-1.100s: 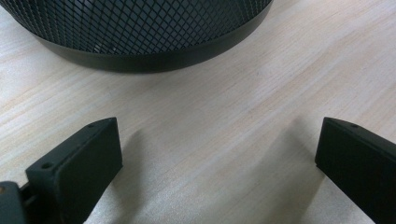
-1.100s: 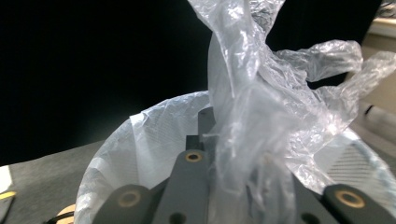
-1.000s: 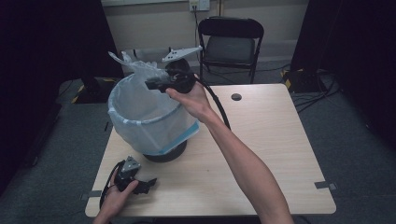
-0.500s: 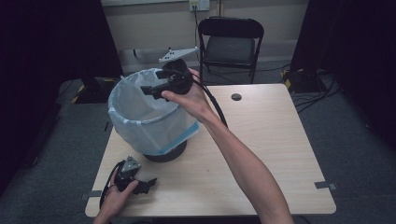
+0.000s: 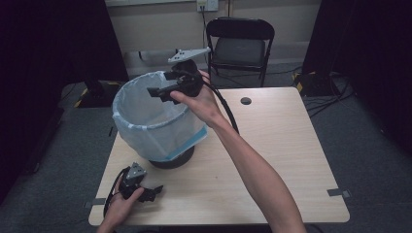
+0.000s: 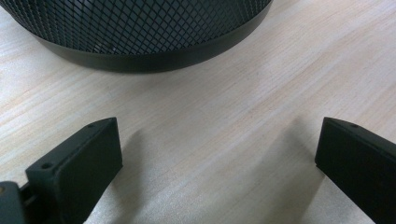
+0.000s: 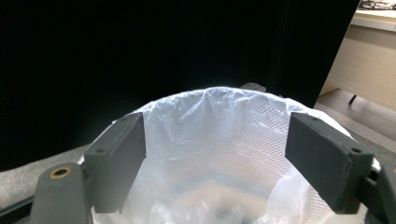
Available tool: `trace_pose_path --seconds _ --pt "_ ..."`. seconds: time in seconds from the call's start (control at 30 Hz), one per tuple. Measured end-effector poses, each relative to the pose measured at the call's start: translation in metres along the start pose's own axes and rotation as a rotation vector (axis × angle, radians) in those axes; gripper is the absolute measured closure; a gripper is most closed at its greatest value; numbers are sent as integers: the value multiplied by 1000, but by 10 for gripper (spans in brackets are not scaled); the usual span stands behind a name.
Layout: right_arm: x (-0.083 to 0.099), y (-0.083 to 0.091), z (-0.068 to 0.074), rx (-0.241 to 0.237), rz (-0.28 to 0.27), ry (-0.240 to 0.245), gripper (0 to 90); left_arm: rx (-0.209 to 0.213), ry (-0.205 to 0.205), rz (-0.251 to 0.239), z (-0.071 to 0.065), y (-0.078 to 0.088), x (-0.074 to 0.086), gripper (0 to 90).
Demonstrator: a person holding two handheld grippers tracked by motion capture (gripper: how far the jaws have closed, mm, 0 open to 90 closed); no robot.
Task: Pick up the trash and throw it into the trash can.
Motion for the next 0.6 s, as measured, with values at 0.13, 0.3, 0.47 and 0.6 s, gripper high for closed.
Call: trace_pose_path --seconds 0.13,0.3,0.47,0.6 --pt "-3 12 -4 24 -14 -7 229 0 0 0 0 0 0 0" --pt "-2 23 -7 37 -33 -7 260 1 3 0 0 0 0 0" --pt "1 36 -12 81 -36 -10 246 2 -1 3 0 0 0 0" --pt "3 54 -17 110 -46 -8 236 2 -1 4 0 0 0 0"
Point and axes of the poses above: each handheld gripper's, and its own axes: y roughly backward along the jaws, x roughly out of its underside, z roughly to its left, the point moved 6 cm from there along -y, roughly forward along the jaws, and after that the axes turned 3 degrees about y, right-handed, at the moved point
